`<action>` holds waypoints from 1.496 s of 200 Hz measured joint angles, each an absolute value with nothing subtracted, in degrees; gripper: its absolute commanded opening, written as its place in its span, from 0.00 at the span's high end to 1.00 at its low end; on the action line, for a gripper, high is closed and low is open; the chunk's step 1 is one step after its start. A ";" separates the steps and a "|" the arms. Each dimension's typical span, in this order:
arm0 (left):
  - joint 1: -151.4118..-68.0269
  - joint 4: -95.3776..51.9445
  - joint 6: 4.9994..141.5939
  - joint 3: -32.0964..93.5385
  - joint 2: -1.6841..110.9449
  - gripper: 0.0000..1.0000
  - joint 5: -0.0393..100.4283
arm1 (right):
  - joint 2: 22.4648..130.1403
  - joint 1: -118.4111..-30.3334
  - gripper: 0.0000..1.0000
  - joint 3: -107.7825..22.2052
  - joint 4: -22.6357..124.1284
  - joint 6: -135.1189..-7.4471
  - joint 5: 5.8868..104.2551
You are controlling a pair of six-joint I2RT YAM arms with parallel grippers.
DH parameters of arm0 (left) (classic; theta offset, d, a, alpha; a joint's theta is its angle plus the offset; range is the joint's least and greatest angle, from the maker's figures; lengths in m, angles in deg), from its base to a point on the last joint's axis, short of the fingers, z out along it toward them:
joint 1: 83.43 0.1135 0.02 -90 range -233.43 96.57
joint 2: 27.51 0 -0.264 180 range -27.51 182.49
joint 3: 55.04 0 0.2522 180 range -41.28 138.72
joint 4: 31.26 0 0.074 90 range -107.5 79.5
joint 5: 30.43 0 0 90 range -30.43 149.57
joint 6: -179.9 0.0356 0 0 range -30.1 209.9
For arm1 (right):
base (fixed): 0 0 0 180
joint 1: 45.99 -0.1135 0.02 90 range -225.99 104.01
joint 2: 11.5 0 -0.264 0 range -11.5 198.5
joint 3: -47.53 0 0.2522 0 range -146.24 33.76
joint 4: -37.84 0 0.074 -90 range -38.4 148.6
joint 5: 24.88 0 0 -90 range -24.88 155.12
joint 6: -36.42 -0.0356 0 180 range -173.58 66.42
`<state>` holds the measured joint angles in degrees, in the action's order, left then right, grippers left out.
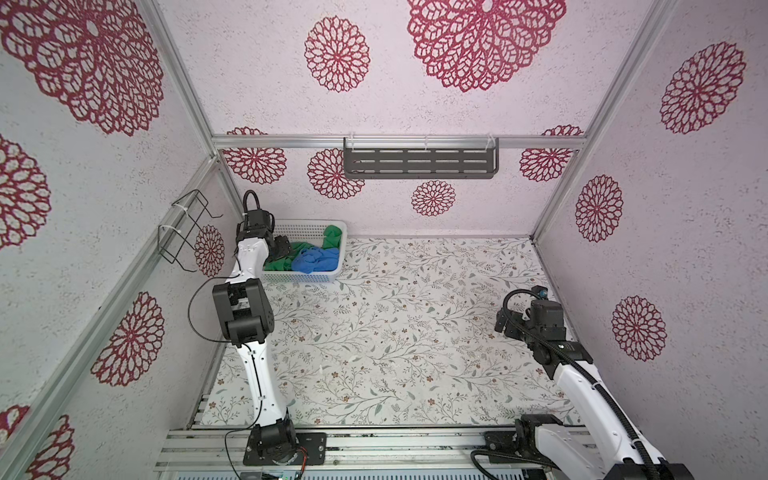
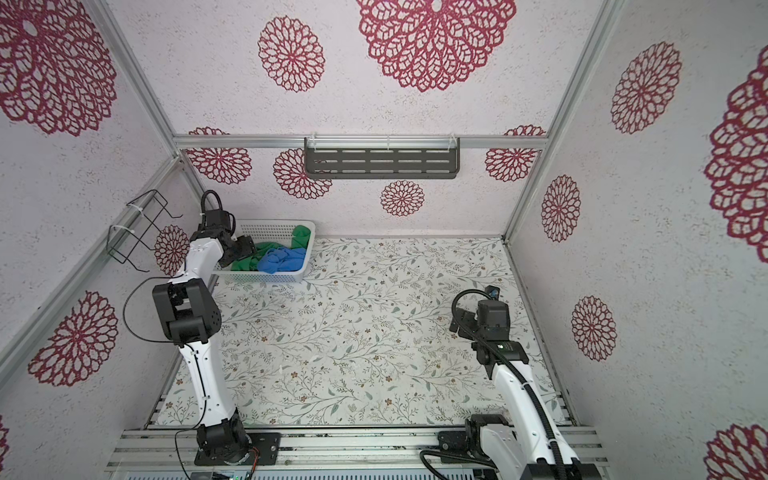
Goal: Fold and stack the tank tops
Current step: 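Reach the left gripper into the basket and grasp the green tank top, then lift the green tank top out and drop it onto the table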
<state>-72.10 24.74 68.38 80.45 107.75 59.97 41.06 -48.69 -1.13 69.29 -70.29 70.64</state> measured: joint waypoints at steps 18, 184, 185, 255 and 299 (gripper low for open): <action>-72.47 24.79 67.14 80.93 109.56 0.49 58.75 | 41.06 -48.69 0.01 -1.13 69.53 -70.31 70.64; -77.69 23.50 64.04 95.45 95.47 1.00 41.57 | 42.52 -48.69 0.02 -1.13 70.23 -71.82 68.06; -78.02 23.52 64.23 95.88 95.14 1.00 41.39 | 42.52 -48.69 0.02 -1.13 70.25 -71.82 68.02; -97.54 25.73 73.98 102.09 79.49 1.00 44.25 | 42.37 -48.80 0.02 -3.86 72.28 -71.91 64.57; -102.59 27.63 76.38 102.09 71.99 1.00 46.79 | 41.32 -48.80 0.02 -4.39 72.96 -72.33 62.21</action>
<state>-102.59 27.63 76.38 102.09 71.99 46.79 41.32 -48.80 -4.39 72.96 -72.33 62.21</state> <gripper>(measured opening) 0.056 0.978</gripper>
